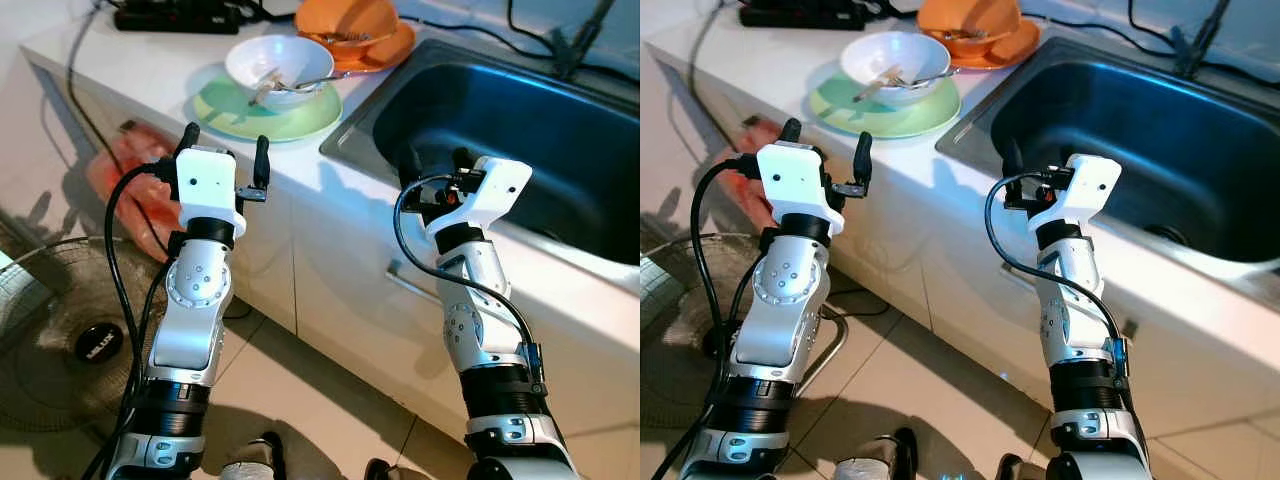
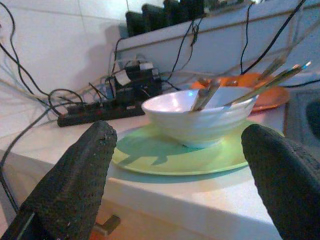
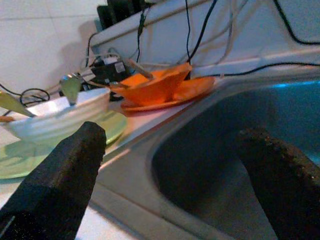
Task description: Kitchen organization
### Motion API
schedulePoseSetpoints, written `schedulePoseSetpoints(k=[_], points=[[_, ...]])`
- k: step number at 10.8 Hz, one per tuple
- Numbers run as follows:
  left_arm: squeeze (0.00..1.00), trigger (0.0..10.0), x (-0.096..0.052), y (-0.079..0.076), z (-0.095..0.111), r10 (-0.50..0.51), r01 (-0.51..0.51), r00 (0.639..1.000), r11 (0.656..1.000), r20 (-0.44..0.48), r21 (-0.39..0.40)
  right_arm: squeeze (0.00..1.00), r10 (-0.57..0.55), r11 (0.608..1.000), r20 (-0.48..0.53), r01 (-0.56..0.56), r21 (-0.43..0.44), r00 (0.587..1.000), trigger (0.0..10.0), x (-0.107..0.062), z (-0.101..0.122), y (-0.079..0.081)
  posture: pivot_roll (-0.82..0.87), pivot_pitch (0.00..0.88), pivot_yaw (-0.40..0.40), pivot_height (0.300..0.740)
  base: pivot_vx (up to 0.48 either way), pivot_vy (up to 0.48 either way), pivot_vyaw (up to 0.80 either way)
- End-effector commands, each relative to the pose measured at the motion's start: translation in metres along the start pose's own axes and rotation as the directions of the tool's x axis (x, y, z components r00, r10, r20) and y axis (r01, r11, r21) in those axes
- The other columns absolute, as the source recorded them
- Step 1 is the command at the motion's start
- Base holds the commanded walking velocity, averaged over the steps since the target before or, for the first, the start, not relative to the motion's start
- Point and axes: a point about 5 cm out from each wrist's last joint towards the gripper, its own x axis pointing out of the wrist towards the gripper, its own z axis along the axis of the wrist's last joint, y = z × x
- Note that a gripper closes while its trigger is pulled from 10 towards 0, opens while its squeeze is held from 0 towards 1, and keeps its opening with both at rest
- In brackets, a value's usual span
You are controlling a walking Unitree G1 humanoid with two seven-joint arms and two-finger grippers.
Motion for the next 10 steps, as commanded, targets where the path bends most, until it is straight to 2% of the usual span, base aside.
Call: schedulePoseSetpoints(k=[1,10], points=[[0.0,10.0,-0.0002,0.0014,0.001,0.006,-0.006,1.0,1.0,0.002,0.006,0.0,-0.005,1.0,0.002,0.005,0.002,1.0,10.0,0.0006,0.0008,-0.0006,0.05,0.157,-0.009,0.74,0.289,0.0,0.0],[0.0,10.0,-0.0003,0.0013,0.0015,0.006,-0.006,1.0,1.0,0.004,0.006,0.0,-0.001,1.0,0.0,0.001,-0.002,1.0,10.0,0.001,0.0001,0.0001,0.06,0.154,-0.01,0.74,0.302,0.0,0.0]])
